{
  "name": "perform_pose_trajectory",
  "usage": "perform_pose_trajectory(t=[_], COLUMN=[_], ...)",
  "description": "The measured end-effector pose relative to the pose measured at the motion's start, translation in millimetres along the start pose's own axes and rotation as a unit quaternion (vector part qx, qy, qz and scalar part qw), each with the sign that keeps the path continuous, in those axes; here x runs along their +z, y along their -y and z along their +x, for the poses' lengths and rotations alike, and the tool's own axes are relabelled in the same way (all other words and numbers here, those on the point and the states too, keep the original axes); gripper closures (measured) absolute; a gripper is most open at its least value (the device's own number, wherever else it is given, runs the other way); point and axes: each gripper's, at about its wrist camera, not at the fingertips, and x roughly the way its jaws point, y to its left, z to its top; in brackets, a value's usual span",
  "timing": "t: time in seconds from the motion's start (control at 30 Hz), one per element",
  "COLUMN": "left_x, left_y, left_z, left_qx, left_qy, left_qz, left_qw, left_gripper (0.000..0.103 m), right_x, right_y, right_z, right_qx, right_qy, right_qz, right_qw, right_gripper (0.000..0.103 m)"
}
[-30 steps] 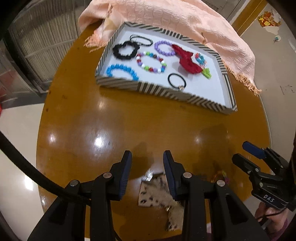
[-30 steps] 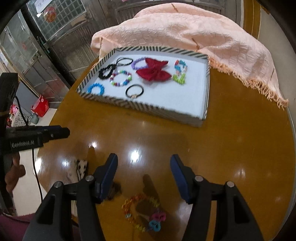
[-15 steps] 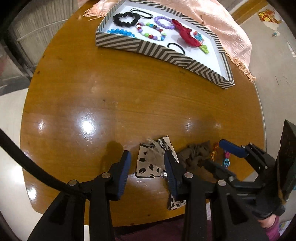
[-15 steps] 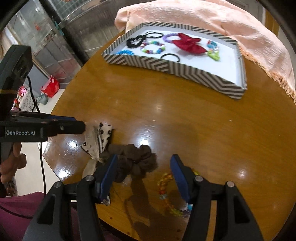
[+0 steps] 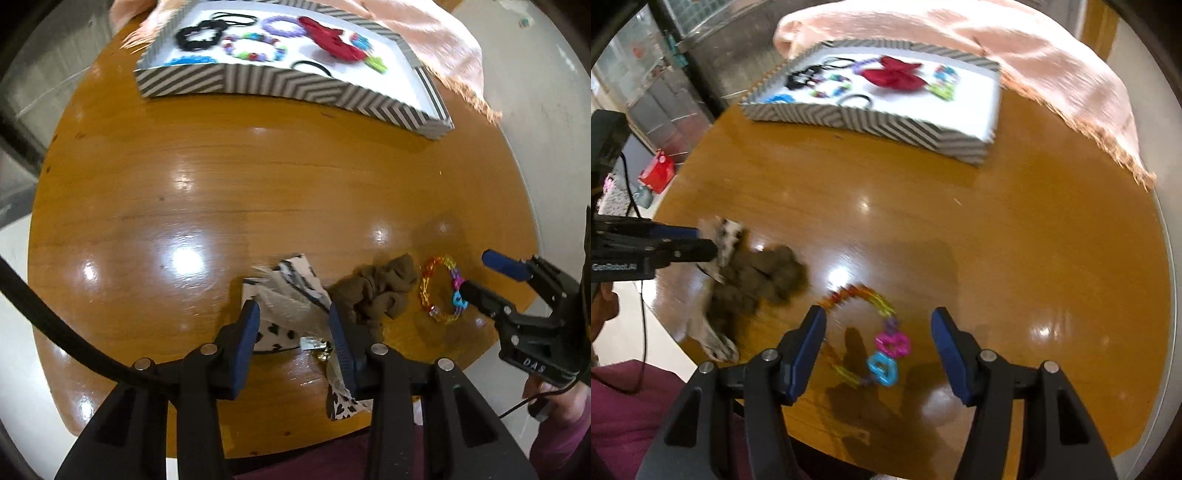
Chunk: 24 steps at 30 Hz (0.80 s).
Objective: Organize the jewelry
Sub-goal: 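Grasp the leopard-print bow with the left gripper while the right grasps the amber bead bracelet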
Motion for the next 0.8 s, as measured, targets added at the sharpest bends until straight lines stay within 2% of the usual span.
perform_pose_trajectory(t=[0.23,0.33,0.6,0.63,0.7,0.8], left_x=[4.0,5.4,11.4,10.4,10.9,9.4], left_y=[19.5,24.5,29.3,29.2,31.4,35.4], left_z=[10.9,13.9,18.9,20.3,22.1,24.1], left_qx=[0.034,0.045,0.049,0.049,0.055,0.060], left_qy=[-0.007,-0.008,-0.012,-0.014,-0.014,-0.014], left_qz=[0.034,0.042,0.043,0.043,0.046,0.055], left_qw=[0.9988,0.9981,0.9978,0.9978,0.9973,0.9966], left_gripper=[0.064,0.064,0.064,0.064,0.059,0.058], right_x=[-11.9,-12.4,-11.8,-11.5,-11.0,-11.7], right_y=[-6.0,-9.8,-5.6,-6.4,-8.5,-8.7], right_z=[14.3,20.7,20.6,20.5,18.8,18.4], right_qx=[-0.015,-0.027,-0.032,-0.037,-0.038,-0.038], right_qy=[0.002,-0.003,0.003,0.004,0.007,0.009], right_qz=[-0.019,-0.031,-0.033,-0.037,-0.044,-0.046], right_qw=[1.000,0.999,0.999,0.999,0.998,0.998], right_gripper=[0.042,0.050,0.052,0.055,0.084,0.087])
